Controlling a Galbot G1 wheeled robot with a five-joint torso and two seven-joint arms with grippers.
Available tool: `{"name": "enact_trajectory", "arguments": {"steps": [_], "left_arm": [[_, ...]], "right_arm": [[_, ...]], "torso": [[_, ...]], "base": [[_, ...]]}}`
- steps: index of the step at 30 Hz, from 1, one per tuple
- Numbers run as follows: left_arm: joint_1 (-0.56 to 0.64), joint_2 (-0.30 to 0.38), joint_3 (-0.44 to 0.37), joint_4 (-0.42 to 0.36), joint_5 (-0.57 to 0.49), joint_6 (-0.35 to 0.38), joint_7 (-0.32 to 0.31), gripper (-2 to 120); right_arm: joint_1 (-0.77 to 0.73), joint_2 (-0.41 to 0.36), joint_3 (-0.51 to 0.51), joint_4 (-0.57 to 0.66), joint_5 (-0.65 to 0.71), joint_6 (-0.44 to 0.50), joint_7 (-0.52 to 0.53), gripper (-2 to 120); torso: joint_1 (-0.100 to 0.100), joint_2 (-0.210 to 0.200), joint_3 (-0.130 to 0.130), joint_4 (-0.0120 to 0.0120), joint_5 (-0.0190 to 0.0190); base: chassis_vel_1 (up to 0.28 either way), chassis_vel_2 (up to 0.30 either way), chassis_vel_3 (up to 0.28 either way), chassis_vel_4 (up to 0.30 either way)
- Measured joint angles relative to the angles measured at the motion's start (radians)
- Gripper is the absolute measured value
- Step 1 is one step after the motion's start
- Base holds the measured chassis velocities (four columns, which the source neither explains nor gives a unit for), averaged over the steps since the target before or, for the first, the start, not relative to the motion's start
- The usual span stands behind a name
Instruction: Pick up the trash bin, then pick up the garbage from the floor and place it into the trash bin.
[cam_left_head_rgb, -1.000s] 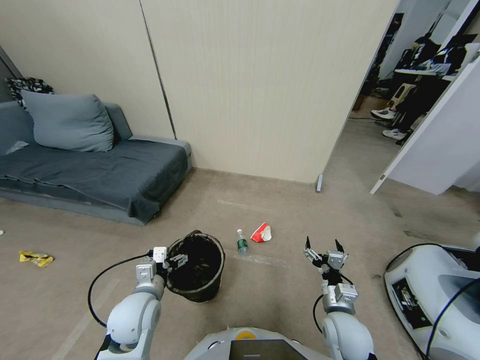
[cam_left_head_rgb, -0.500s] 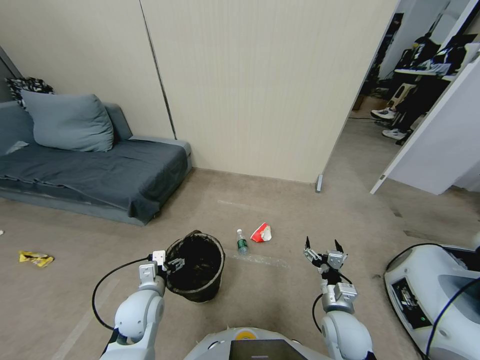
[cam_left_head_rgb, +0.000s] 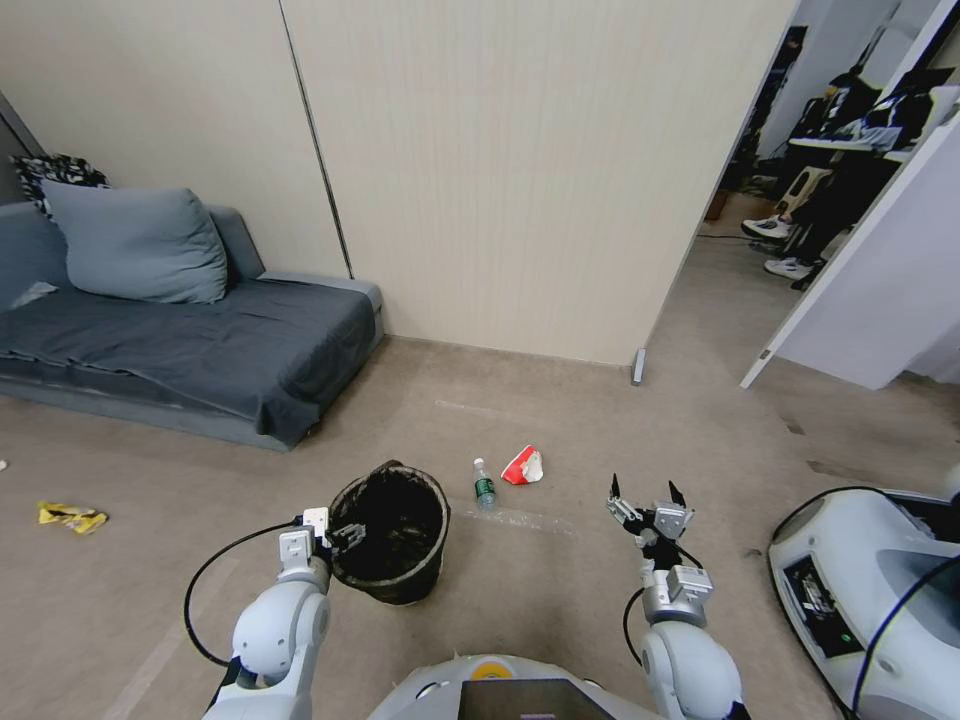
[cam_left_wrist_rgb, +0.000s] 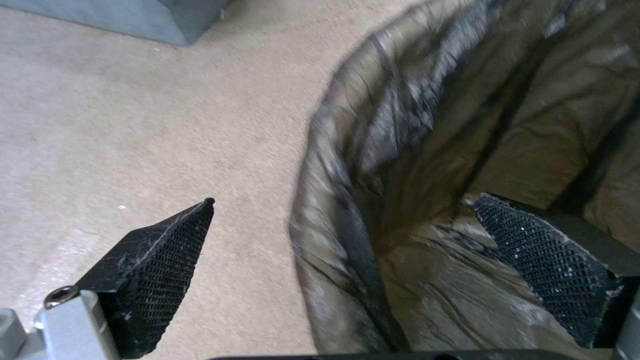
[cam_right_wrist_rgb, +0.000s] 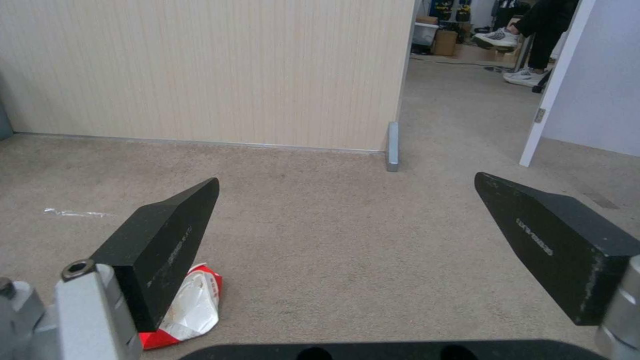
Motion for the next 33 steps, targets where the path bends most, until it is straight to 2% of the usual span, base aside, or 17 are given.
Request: {"name": "enact_trajectory", "arguments": {"steps": [4,7,11,13,17,19,21,25,26,29,33], "left_arm": [[0.001,0.000,0.000,0.002,0.000,0.000,0.015,95],[0.001,0.000,0.002,0.008,0.001,0.000,0.028,79],[0.001,0.000,0.002,0.010,0.001,0.000,0.030,73],[0.000,0.001,0.002,0.014,0.001,0.000,0.034,57],[0.000,0.001,0.002,0.015,0.001,0.000,0.037,49],[0.000,0.000,0.002,0.015,0.000,-0.001,0.042,37],[0.000,0.001,0.002,0.014,0.000,-0.001,0.045,34],[0.001,0.001,0.000,0.007,-0.001,-0.001,0.051,15],[0.001,0.001,0.000,0.007,-0.001,-0.001,0.051,15],[0.003,0.001,0.001,0.000,-0.005,-0.001,0.054,4],[0.006,0.000,0.001,-0.007,-0.004,-0.002,0.054,4]], "right_arm": [[0.000,0.000,0.000,-0.001,0.000,0.000,0.000,100],[0.001,0.000,0.000,-0.001,0.000,0.000,0.001,100],[0.002,0.000,0.000,-0.001,0.000,0.001,0.001,100],[0.002,0.000,0.000,-0.001,0.000,0.000,0.001,100],[0.002,0.000,-0.001,-0.001,0.000,0.001,0.001,100],[0.001,0.000,-0.001,-0.001,-0.001,0.002,0.001,100],[0.001,0.000,-0.002,-0.001,-0.002,0.002,0.001,100],[0.001,0.000,-0.003,0.000,-0.004,0.004,0.001,100],[0.001,0.000,-0.003,0.000,-0.004,0.004,0.001,100],[-0.001,0.000,-0.003,0.002,-0.004,0.005,0.001,100],[-0.003,0.000,-0.004,0.004,-0.005,0.006,0.002,100]], "torso": [[0.000,0.000,0.000,0.0000,0.0001],[0.000,0.000,0.000,0.0000,0.0000],[0.000,0.000,0.000,0.0000,0.0000],[0.000,0.000,0.000,0.0000,0.0000],[0.000,0.000,0.000,0.0001,0.0000],[0.000,0.000,0.000,0.0001,0.0000],[0.000,0.000,0.000,0.0000,0.0000],[0.000,0.000,0.000,0.0000,0.0001],[0.000,0.000,0.000,0.0000,0.0001],[0.000,0.000,0.000,-0.0001,-0.0003],[0.000,0.000,0.000,-0.0001,-0.0001]], "base": [[0.000,0.000,0.000,0.000],[0.000,0.000,0.000,0.000],[0.000,0.000,0.000,0.000],[0.000,0.000,0.000,0.000],[0.000,0.000,0.000,0.000],[0.000,0.000,0.000,0.000],[0.000,0.000,0.000,0.000],[0.000,0.000,0.000,0.000],[0.000,0.000,0.000,0.000],[0.000,0.000,0.000,0.000],[0.000,0.000,0.000,0.000]]}}
